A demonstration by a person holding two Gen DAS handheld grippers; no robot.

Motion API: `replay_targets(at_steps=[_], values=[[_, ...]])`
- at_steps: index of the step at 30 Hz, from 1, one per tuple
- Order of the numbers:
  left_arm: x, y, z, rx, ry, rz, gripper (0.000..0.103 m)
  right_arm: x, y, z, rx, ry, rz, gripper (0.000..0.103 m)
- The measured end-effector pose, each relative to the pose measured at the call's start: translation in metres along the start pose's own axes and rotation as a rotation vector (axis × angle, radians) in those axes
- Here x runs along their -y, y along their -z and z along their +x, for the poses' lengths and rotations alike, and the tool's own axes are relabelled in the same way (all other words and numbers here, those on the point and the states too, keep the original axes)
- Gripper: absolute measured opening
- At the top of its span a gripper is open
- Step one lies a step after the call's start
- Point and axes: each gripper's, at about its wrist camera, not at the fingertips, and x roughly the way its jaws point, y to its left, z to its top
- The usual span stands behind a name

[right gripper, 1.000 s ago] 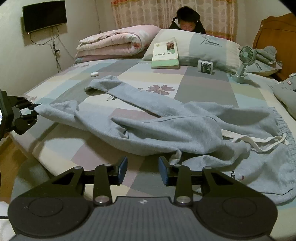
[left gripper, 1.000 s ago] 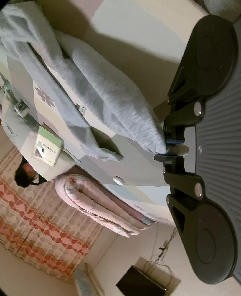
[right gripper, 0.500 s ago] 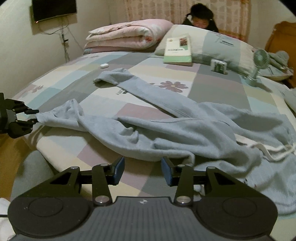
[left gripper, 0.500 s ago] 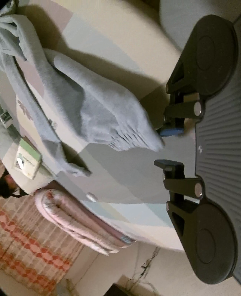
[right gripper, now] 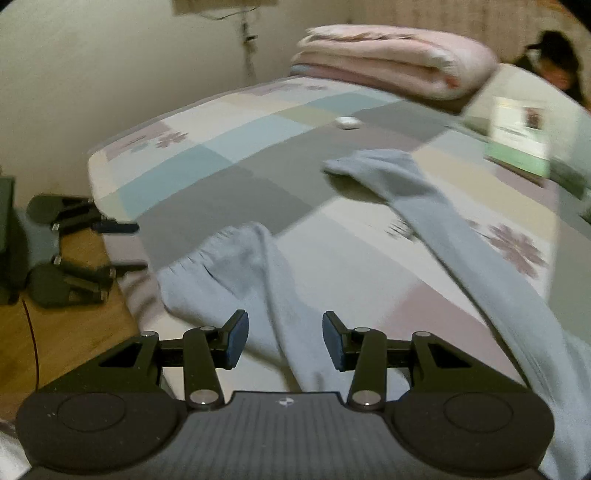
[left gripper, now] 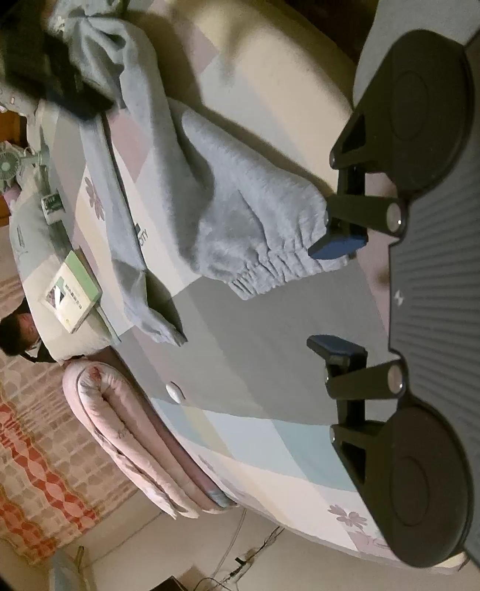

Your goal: Fold clothes

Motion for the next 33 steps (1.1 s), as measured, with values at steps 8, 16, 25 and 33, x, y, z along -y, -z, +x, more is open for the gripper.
replay_targets(at_steps=[8, 16, 25, 33], values=[[-0.003, 0.016, 0.003, 0.018, 0.026, -0.024, 0.05, 0.002, -0.068, 0.117, -0.194, -0.069, 0.003, 0.052], [-0.015, 0.029, 0.012, 0.039, 0.045, -0.063, 0.05, -0.003, -0.07, 0.142, -0.265, -0.102, -0.065, 0.004], [-0.023, 0.03, 0.016, 0.071, 0.038, -0.093, 0.05, -0.002, -0.124, 0.075, -0.057, 0.038, -0.102, 0.004], [-0.03, 0.034, 0.014, 0.069, 0.032, -0.122, 0.051, -0.025, -0.135, 0.042, 0.034, 0.009, -0.141, 0.005]])
